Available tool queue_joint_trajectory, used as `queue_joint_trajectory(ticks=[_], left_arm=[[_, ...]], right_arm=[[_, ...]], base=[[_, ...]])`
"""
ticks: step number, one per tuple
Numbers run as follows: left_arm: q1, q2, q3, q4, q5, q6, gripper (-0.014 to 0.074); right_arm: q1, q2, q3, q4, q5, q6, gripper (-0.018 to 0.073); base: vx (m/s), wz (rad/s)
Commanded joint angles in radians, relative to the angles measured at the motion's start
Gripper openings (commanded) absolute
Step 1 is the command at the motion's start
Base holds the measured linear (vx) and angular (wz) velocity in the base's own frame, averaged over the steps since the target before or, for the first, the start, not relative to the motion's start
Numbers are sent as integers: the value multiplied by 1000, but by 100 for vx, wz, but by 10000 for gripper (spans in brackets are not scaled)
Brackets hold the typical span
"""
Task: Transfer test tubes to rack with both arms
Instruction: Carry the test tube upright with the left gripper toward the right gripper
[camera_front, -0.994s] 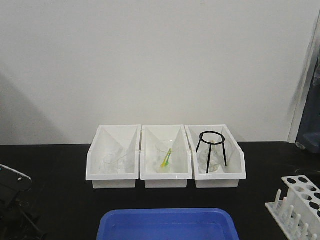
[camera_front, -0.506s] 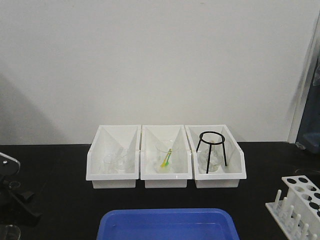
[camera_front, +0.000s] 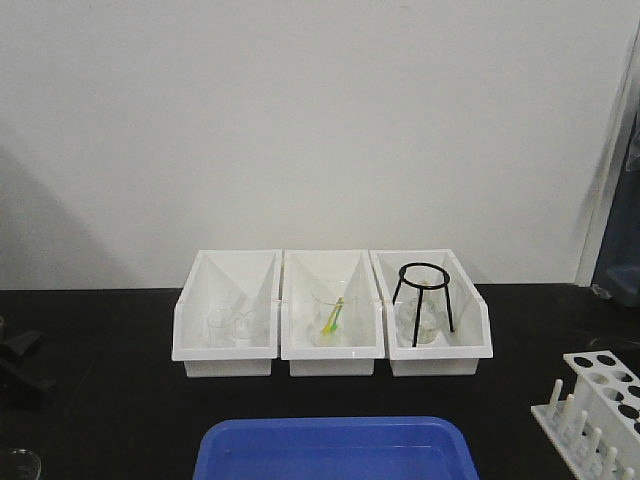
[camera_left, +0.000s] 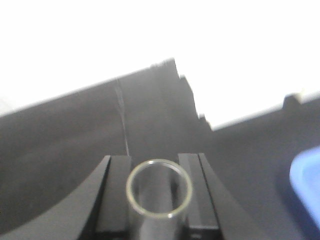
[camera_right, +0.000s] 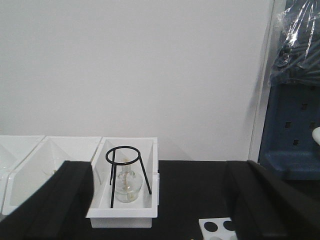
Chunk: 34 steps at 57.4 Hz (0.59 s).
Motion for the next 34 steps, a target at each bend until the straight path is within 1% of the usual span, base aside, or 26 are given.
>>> queue_joint_trajectory(ticks=[1,13,18,22,34], left_arm=[[3,-64,-32,-11,-116,-60,-20],[1,-128,-32,-11,-158,-166,-20],[-19,-136,-32,-11,-172,-199,-20],[-51,-137,-32,-11,-188,-201,-20],[-173,-136,-32,-2,-255,-201,-21]], right_arm=[[0,-3,-35,-3,-84,-6,568],[0,-3,-35,-3,-83,-6,568],[0,-3,-35,-3,-83,-6,568],[0,-3,-35,-3,-83,-6,568],[0,-3,-35,-3,-83,-6,568]], base=[[0,0],[0,0],[0,0],[0,0],[0,0]])
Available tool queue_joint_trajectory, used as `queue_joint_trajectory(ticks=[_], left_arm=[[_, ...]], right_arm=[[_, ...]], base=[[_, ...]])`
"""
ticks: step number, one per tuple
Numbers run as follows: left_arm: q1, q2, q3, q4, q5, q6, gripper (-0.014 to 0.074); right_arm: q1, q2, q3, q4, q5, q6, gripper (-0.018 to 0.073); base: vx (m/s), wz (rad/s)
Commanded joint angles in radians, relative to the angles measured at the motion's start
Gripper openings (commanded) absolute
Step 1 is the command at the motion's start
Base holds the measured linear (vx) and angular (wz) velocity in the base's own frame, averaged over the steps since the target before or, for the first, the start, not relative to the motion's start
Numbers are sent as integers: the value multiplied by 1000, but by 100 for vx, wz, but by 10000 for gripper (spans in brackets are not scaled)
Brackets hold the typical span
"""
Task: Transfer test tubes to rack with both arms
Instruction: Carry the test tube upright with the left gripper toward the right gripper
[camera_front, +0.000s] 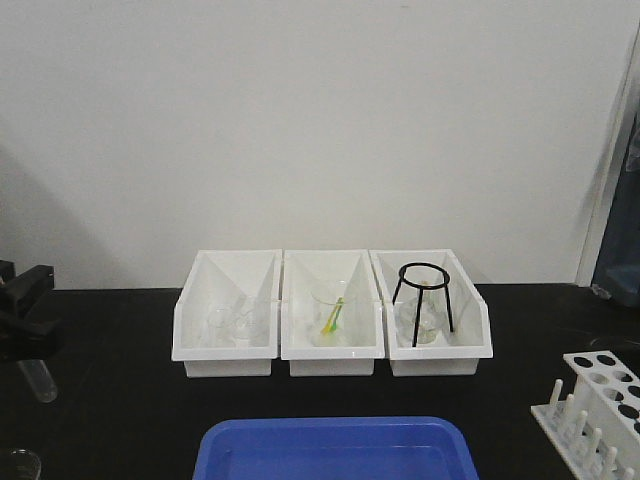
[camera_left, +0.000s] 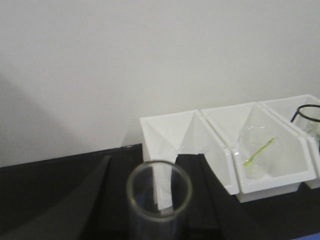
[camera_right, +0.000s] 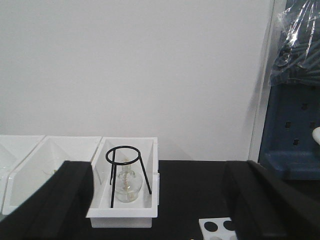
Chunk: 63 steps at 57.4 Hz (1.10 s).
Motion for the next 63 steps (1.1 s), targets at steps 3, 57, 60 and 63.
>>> queue_joint_trajectory(ticks=[3,57,60,63], left_arm=[[-70,-21,-32,2,-146,-11,-21],[-400,150,-32,188,-408,-222,-21],[-405,150,-32,205,-409,-232,-21],[-406,150,-32,212,-409,-255,-21]], right_arm=[[0,-3,-35,-3,-83,-6,568],[463,368,-35,-9,-236,-193,533],[506,391,-35,-2,-269,-188,533],[545,413,-35,-3,-304,-185,533]], base=[[0,0],[0,0],[0,0],[0,0]])
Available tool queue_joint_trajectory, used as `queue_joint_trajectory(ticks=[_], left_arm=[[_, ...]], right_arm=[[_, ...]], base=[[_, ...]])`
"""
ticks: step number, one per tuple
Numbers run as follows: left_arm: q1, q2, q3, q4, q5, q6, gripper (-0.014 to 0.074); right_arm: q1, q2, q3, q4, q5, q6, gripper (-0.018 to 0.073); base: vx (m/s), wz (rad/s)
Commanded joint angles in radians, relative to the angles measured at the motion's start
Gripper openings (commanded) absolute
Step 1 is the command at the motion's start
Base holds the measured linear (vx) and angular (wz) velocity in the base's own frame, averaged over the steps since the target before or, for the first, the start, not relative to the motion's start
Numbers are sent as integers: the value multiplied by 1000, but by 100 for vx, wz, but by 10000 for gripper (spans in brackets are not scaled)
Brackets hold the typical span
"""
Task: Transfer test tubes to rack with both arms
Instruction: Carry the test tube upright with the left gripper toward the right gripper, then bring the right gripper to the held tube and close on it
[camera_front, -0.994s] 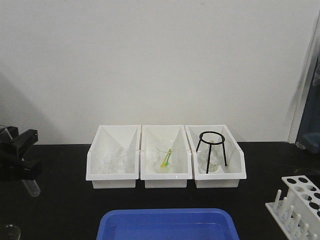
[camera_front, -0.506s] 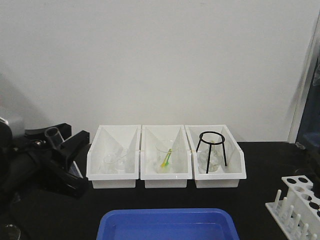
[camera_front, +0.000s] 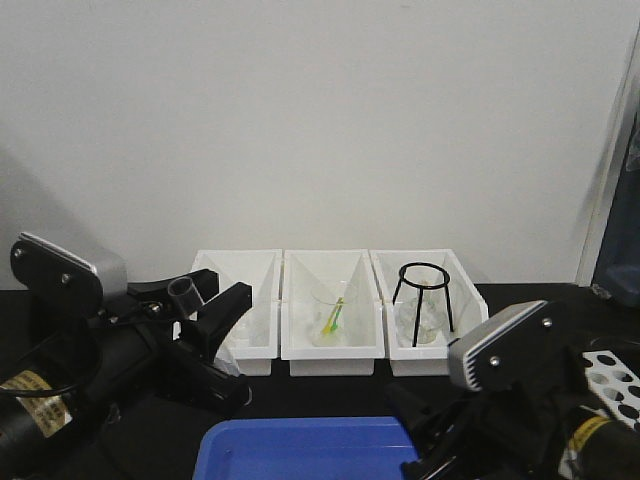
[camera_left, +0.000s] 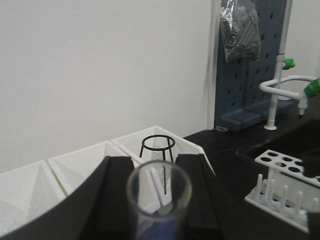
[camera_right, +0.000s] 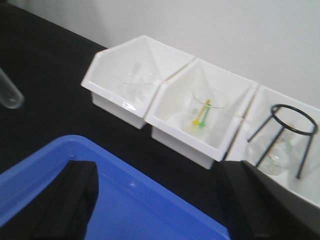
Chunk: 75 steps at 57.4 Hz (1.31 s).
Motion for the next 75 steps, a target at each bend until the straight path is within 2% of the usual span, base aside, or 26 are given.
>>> queue_joint_trajectory(ticks=[1,14,26,37,44,49,75], left_arm=[[-9,-24,-32,18,-93,-42,-21],[-9,-24,-32,18,-94,-62,-21],[-9,-24,-32,18,-83,-140,-21],[-26,-24,-32,24,-4,-208,-21],[-61,-22,-32,61,36,-208,-21],[-87,-12,-32,60,36,-208,-21],[-171,15,-32,62,77,-208,-20]], right_arm=[[59,10,-35,-2,-151,0,533],[184,93,-35,-2,-272,0,533],[258,153,-35,-2,-406,4,533],[268,190,-35,-20,-482,78,533],[268,208,-35,-62,-484,108,533],[268,216,-35,-83,-484,126,533],[268,217,-35,-85,-494,132,533]], base=[[0,0],[0,0],[0,0],[0,0],[0,0],[0,0],[0,0]])
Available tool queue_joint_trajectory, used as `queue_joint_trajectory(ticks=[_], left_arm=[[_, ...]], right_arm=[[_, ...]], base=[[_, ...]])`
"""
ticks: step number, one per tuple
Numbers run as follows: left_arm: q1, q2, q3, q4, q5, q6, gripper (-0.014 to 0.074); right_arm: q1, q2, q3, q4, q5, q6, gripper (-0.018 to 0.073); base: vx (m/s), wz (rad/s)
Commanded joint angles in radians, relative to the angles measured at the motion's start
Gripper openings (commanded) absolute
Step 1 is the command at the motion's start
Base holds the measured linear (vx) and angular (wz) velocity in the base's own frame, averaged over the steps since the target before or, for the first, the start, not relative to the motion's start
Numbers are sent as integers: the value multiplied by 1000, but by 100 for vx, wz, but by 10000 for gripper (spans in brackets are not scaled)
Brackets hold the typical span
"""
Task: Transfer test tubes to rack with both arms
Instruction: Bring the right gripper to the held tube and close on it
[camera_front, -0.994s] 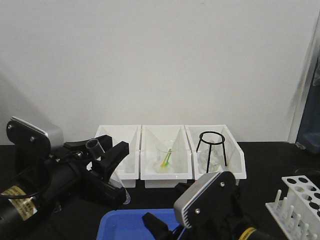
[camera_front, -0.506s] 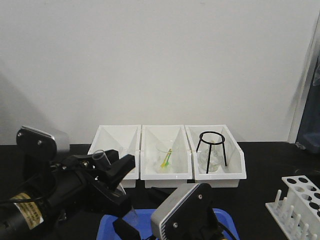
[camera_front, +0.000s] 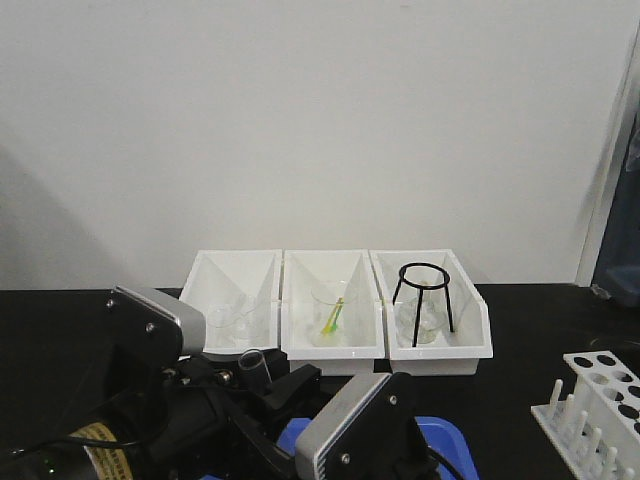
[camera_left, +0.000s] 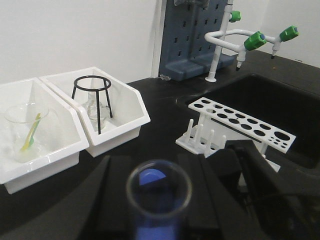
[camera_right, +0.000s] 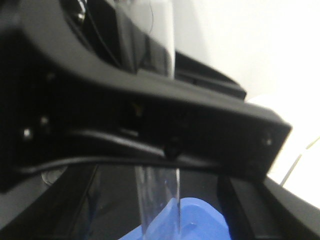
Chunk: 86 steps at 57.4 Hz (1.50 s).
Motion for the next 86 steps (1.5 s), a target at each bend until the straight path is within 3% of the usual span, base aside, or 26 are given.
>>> queue_joint_trajectory(ticks=[1,14,33,43,61,70,86], left_arm=[[-21,-25,-32,1,-77,-8,-20],[-26,-25,-32,1,-43,-7,-20],[-26,-25,-32,2,-51,-4,-20],[-26,-25,-32,2,-51,-4,-20],[-26,-25,-32,2,-53,-4,0],[-26,-25,-32,2,-67,-4,94],[-25,-25,-32,1,-78,-4,443]], right_arm=[[2,-30,-34,-6,-80,-2,531],[2,-30,-34,-5,-92,-2,436],[2,-30,-34,-5,-92,-2,126],[2,-30,-34,-5,-92,-2,18],[2,-30,-34,-5,-92,-3,-11],[2,-30,-34,-5,-92,-3,-11],[2,-30,-34,-9,-92,-3,-11]], base=[[0,0],[0,0],[0,0],[0,0],[0,0],[0,0],[0,0]])
